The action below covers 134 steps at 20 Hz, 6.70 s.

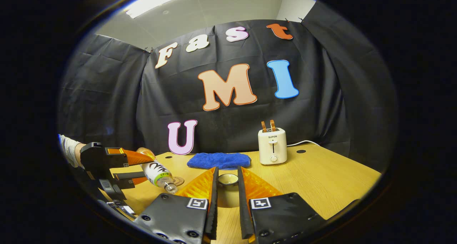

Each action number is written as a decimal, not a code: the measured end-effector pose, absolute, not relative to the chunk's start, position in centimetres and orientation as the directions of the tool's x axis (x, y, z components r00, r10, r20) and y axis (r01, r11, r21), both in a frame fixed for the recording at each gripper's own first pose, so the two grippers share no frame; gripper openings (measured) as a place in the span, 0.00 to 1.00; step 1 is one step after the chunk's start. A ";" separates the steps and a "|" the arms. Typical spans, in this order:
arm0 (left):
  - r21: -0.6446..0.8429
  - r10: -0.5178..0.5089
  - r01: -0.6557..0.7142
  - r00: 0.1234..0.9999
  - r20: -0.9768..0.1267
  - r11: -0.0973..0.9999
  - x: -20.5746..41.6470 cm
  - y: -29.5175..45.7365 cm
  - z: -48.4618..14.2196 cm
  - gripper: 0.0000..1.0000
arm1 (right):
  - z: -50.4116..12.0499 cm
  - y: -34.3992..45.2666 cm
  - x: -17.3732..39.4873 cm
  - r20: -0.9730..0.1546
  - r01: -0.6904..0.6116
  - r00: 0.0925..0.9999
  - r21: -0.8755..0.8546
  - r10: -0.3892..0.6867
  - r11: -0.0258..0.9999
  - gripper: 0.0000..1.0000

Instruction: Open the teacup lid with one hand, grasp the water bottle and pour water into the teacup with the other hand; after pouring, place the water bottle on the coaster and then close the teacup lid.

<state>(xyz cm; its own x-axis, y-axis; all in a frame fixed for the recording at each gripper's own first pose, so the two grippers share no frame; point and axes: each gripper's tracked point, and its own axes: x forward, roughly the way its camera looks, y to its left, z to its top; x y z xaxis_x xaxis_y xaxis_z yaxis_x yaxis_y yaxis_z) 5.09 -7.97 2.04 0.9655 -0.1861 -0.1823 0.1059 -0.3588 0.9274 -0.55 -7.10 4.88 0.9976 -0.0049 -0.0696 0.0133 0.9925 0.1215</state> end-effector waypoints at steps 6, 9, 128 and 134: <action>0.896 -0.192 0.083 0.964 -0.183 -0.437 5.4 -8.4 3.0 0.56 | 4.8 -7.0 -0.7 -0.072 0.005 0.997 0.119 0.003 0.993 0.29; 0.871 -0.187 0.078 0.964 -0.191 -0.484 5.3 -8.6 3.4 0.56 | 4.5 -6.6 -0.6 -0.078 -0.004 0.997 0.117 0.013 0.993 0.29; 0.038 -0.063 0.064 0.998 -0.029 0.997 4.7 -1.3 1.7 0.94 | -4.3 4.7 2.5 -0.226 -0.159 0.960 0.049 0.166 0.986 0.29; 0.004 -0.072 0.072 0.997 -0.035 0.997 4.1 -1.6 1.0 0.94 | -4.0 4.5 2.1 -0.212 -0.148 0.965 0.034 0.151 0.988 0.36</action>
